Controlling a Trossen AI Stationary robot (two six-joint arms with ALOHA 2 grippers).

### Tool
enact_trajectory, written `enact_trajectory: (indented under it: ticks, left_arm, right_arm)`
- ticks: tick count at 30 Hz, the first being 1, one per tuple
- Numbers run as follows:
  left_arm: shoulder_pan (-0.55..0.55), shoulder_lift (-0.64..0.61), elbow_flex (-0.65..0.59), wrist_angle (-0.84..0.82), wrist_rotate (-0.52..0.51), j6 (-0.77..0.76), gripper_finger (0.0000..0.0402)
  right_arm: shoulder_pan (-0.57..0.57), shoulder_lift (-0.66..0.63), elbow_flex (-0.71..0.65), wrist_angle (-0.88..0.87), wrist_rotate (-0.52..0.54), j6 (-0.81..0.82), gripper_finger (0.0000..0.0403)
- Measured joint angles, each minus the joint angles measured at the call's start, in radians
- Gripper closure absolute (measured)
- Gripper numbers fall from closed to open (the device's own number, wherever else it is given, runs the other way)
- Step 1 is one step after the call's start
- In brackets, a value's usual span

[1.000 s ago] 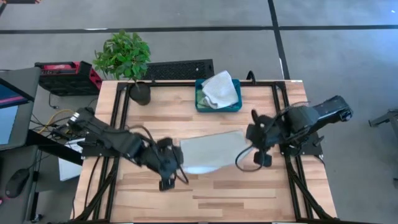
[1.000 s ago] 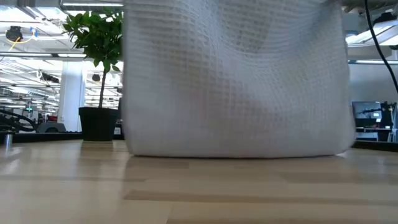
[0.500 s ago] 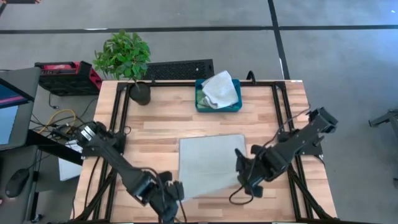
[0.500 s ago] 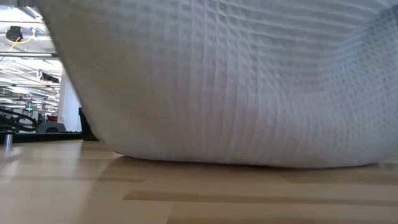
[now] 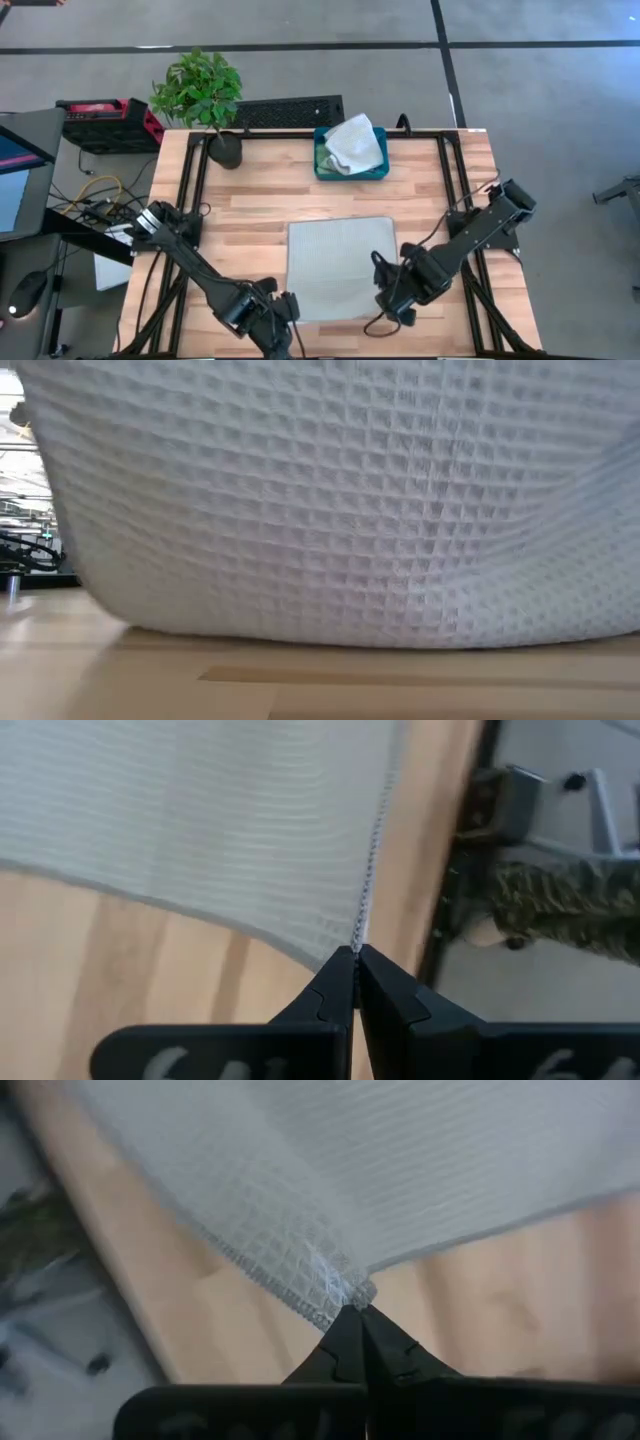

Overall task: Fold microfiber towels
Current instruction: Fold the gray towel

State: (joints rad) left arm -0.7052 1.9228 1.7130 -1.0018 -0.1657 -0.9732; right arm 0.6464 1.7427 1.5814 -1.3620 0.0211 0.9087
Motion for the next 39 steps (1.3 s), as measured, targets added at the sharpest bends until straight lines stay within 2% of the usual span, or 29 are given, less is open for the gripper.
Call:
enact_trajectory:
  ticks: [4,8,16,27,32,39]
  left_arm:
    - [0.034,0.005,0.0,-0.095,-0.008,-0.051,0.0401]
    - [0.074,0.008,0.0,-0.197,-0.067,-0.086,0.0401]
    - [0.193,0.008,0.0,-0.319,-0.106,-0.049,0.0401]
    - [0.343,0.009,0.0,-0.322,-0.11,0.099,0.0401]
    - [0.394,0.009,0.0,-0.326,-0.096,0.123,0.0401]
    - [0.431,0.009,0.0,-0.328,-0.09,0.122,0.0401]
  right_arm:
    - [-0.043,0.0,0.0,-0.073,0.063,0.026,0.0399]
    - [-0.089,-0.002,-0.004,-0.137,0.089,0.006,0.0399]
    - [-0.194,-0.009,-0.174,-0.105,0.089,-0.068,0.0399]
    - [-0.32,-0.009,-0.261,-0.094,0.187,-0.175,0.0399]
    - [-0.372,-0.009,-0.299,-0.091,0.191,-0.259,0.0398]
    - [-0.416,-0.009,-0.3,-0.077,0.189,-0.292,0.0392]
